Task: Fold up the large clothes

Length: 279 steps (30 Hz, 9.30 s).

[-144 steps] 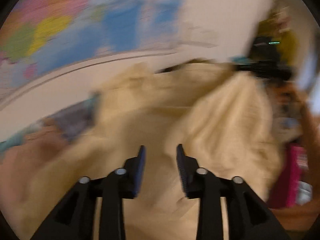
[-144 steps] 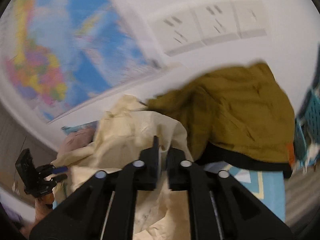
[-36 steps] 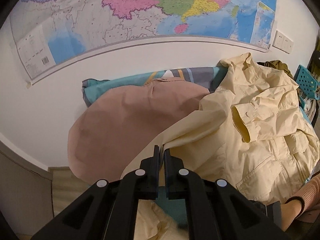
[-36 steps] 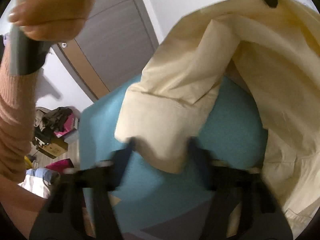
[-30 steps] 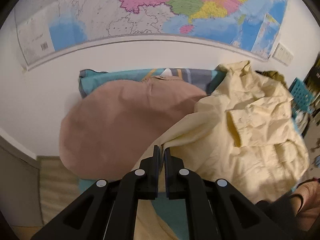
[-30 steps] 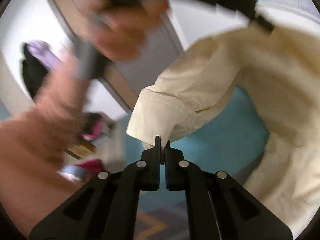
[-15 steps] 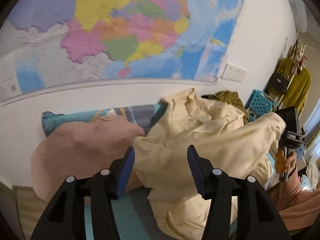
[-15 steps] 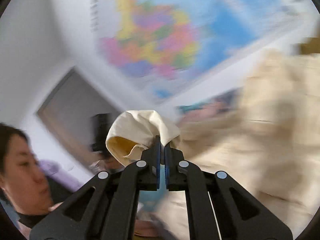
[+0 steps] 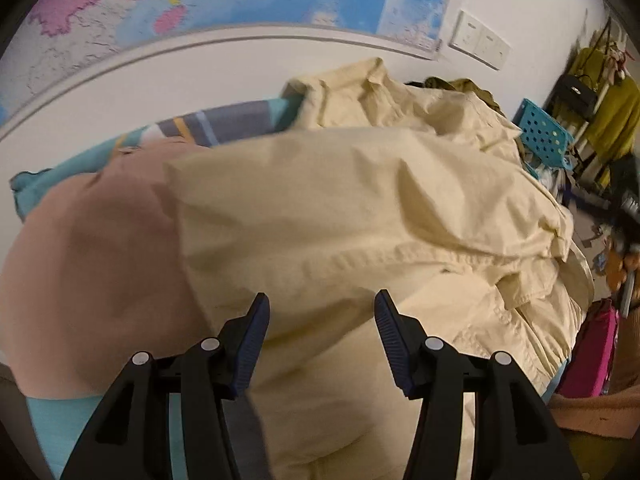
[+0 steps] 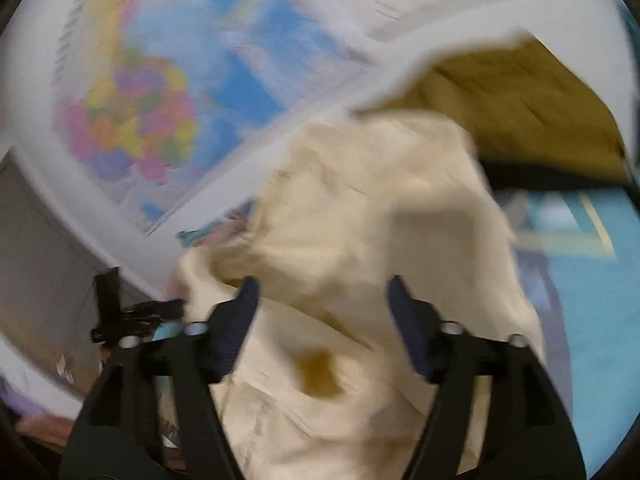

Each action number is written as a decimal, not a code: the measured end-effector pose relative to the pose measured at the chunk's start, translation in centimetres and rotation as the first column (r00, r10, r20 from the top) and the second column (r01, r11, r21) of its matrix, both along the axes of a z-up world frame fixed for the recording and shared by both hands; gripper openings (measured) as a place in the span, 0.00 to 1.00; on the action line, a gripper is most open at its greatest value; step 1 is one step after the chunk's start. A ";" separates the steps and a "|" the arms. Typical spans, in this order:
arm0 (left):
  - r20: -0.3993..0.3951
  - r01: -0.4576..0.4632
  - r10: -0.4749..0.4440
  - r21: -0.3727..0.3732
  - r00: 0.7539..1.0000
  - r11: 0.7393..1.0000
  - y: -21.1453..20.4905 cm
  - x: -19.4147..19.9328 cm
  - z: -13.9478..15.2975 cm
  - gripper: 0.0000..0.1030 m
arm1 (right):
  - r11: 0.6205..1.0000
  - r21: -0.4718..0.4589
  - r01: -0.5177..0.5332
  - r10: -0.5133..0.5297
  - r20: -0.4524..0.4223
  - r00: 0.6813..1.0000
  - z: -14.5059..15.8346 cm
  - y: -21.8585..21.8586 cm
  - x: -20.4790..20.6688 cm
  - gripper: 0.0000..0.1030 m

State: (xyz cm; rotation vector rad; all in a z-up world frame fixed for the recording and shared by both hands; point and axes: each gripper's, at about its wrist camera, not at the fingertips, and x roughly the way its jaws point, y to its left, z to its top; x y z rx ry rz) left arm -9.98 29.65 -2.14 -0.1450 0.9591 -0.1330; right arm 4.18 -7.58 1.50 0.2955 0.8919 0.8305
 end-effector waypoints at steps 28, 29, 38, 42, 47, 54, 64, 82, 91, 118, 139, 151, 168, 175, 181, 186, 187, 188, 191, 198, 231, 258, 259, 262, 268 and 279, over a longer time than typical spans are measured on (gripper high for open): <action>0.043 0.028 -0.024 -0.092 0.999 0.995 -1.0 -1.3 -3.3 0.66 | 0.824 -0.137 -0.550 0.547 -0.060 0.835 3.1 15.6 3.5 0.73; 0.049 0.034 -0.029 -0.091 0.998 0.995 -1.2 -1.6 -3.3 0.66 | 0.812 -0.096 -0.576 0.569 -0.091 0.817 2.6 18.1 4.1 0.73; 0.067 0.039 -0.032 -0.110 0.997 0.993 -1.8 -2.6 -3.6 0.67 | 0.849 0.086 -0.521 0.462 -0.598 0.654 -9.6 30.5 9.6 0.75; 0.073 0.049 -0.040 -0.125 0.996 0.991 -1.8 -2.5 -3.9 0.68 | 0.836 0.156 -0.526 0.510 -0.576 0.639 -9.8 32.4 9.9 0.55; 0.082 0.057 -0.047 -0.125 0.996 0.991 -1.8 -2.7 -4.0 0.69 | 0.789 0.024 -0.613 0.575 -0.381 0.724 -6.9 35.9 9.2 0.05; 0.081 0.063 -0.054 -0.122 0.995 0.990 -2.2 -2.1 -3.7 0.72 | 0.805 -0.116 -0.582 0.548 -0.230 0.804 -6.7 39.6 10.9 0.06; 0.164 0.082 -0.060 -0.128 0.985 0.988 -2.1 -1.6 -0.4 0.72 | 0.865 -0.165 -0.473 0.476 -0.029 0.879 0.8 26.3 9.2 0.78; 0.100 0.002 0.008 -0.100 0.995 0.995 -1.4 6.2 0.1 0.72 | 0.899 -0.296 -0.324 0.312 -0.089 0.946 -4.8 2.5 -2.7 0.39; 0.182 -0.048 0.045 0.014 0.982 0.999 -3.6 7.6 3.7 0.76 | 0.957 -0.280 -0.078 0.165 0.301 0.939 5.5 1.6 0.5 0.33; 0.089 -0.023 0.005 0.211 0.996 0.977 -5.9 6.5 -0.2 0.74 | 0.907 -0.416 -0.067 0.180 0.239 0.954 -3.2 3.8 0.8 0.39; 0.114 -0.060 0.039 0.188 0.993 0.980 -6.4 0.8 -0.3 0.75 | 0.896 -0.418 -0.149 0.226 0.142 0.964 -5.3 1.9 0.2 0.54; 0.107 -0.195 0.185 0.090 0.977 0.977 -4.5 -2.3 -0.5 0.77 | 0.956 -0.262 -0.131 0.157 0.080 0.984 -3.8 -2.1 -1.0 0.69; 0.040 -0.284 0.292 -0.138 0.956 0.949 -2.4 -11.8 -3.4 0.79 | 0.995 -0.102 0.019 -0.027 -0.074 0.997 -4.5 -14.0 -5.3 0.83; -0.012 -0.269 0.278 -0.300 0.961 0.916 -2.1 -13.8 -5.3 0.81 | 0.995 -0.089 0.043 -0.055 -0.144 0.988 -6.5 -16.4 -6.6 0.87; -0.008 -0.183 0.192 -0.340 0.981 0.922 -4.0 -14.4 -5.3 0.84 | 0.996 -0.076 -0.054 0.038 -0.197 0.980 -8.2 -14.8 -7.6 0.88; -0.008 -0.127 0.134 -0.377 0.991 0.918 -5.5 -14.4 -5.5 0.89 | 0.991 -0.055 -0.120 0.107 -0.200 0.974 -8.6 -13.0 -8.5 0.89; -0.006 -0.111 0.118 -0.393 0.993 0.913 -5.9 -14.4 -5.6 0.90 | 0.990 -0.048 -0.131 0.119 -0.201 0.972 -8.6 -12.8 -8.7 0.89; -0.004 -0.102 0.109 -0.398 0.994 0.912 -6.2 -14.3 -5.6 0.93 | 0.988 -0.037 -0.149 0.138 -0.204 0.969 -8.7 -12.5 -8.9 0.89; 0.007 -0.080 0.090 -0.390 0.996 0.917 -7.0 -14.0 -5.7 0.93 | 0.984 -0.028 -0.174 0.165 -0.196 0.967 -8.8 -11.8 -9.2 0.89; -0.003 -0.167 0.178 -0.366 0.984 0.915 -7.5 -12.5 -5.7 0.54 | 0.981 0.057 -0.184 0.192 -0.218 0.957 -9.7 -10.2 -9.0 0.52; 0.049 -0.149 0.214 -0.567 0.976 0.810 -1.2 -14.4 2.6 0.15 | 0.928 0.320 -0.193 0.203 0.001 0.979 1.9 -12.0 -11.6 0.17; 0.058 -0.157 0.213 -0.496 0.975 0.854 2.8 -2.1 8.7 0.17 | 0.923 0.378 -0.072 0.100 -0.056 0.993 5.1 -7.7 2.5 0.17; 0.052 -0.164 0.218 -0.497 0.975 0.852 3.1 -1.4 8.7 0.17 | 0.924 0.374 -0.074 0.100 -0.053 0.994 5.2 -7.4 2.9 0.17; 0.033 -0.180 0.227 -0.500 0.973 0.847 3.9 0.0 8.7 0.17 | 0.926 0.372 -0.064 0.093 -0.061 0.994 5.5 -6.7 4.3 0.17; 0.004 -0.212 0.246 -0.492 0.969 0.844 5.0 2.6 8.7 0.17 | 0.931 0.363 -0.039 0.077 -0.090 0.993 5.4 -5.9 6.7 0.17; -0.035 -0.261 0.277 -0.463 0.960 0.847 6.2 6.2 7.8 0.17 | 0.949 0.315 0.014 0.036 -0.152 0.988 4.2 -3.8 11.3 0.18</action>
